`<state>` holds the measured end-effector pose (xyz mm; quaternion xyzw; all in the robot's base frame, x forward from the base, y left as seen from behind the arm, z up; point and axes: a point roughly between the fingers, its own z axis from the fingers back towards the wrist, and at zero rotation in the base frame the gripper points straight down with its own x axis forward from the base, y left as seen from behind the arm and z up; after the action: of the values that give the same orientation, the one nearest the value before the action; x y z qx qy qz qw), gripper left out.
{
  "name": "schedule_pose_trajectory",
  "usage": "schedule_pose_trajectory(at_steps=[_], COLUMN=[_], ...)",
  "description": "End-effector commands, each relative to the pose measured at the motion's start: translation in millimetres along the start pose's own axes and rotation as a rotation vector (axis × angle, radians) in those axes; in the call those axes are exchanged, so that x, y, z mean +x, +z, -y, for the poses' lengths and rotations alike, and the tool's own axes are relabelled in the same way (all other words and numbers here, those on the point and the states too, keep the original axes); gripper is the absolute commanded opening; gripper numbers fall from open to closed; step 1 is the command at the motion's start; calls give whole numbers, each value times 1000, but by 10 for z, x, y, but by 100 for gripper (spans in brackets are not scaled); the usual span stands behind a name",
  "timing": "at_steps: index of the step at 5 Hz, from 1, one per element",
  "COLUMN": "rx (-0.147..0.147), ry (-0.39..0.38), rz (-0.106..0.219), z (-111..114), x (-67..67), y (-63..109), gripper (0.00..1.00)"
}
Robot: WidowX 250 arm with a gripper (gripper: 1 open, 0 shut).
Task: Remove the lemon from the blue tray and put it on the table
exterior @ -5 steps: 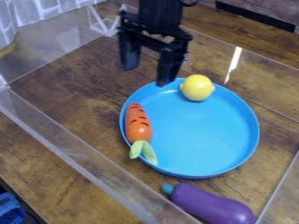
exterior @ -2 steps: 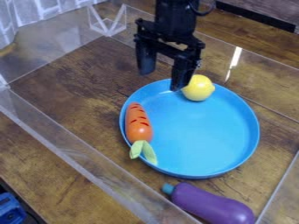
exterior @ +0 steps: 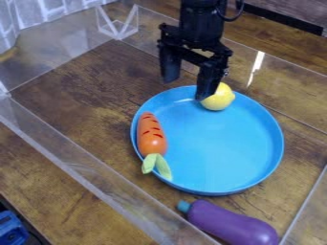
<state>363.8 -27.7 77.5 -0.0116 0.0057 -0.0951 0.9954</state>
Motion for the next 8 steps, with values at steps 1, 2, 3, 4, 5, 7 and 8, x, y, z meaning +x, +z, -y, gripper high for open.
schedule_pose_trajectory(at_steps=[1, 2, 3, 4, 5, 7, 8], rx=[6, 6, 6, 7, 8, 27, 31], ry=[-41, -68, -84, -94, -92, -114, -127], rz=[84, 97, 109, 122, 137, 148, 147], z=[73, 96, 116, 138, 165, 206, 226], x=[181, 251, 323, 400, 497, 647, 709], y=[182, 157, 138, 126, 100, 44, -10], gripper=[100, 100, 100, 100, 100, 100, 100])
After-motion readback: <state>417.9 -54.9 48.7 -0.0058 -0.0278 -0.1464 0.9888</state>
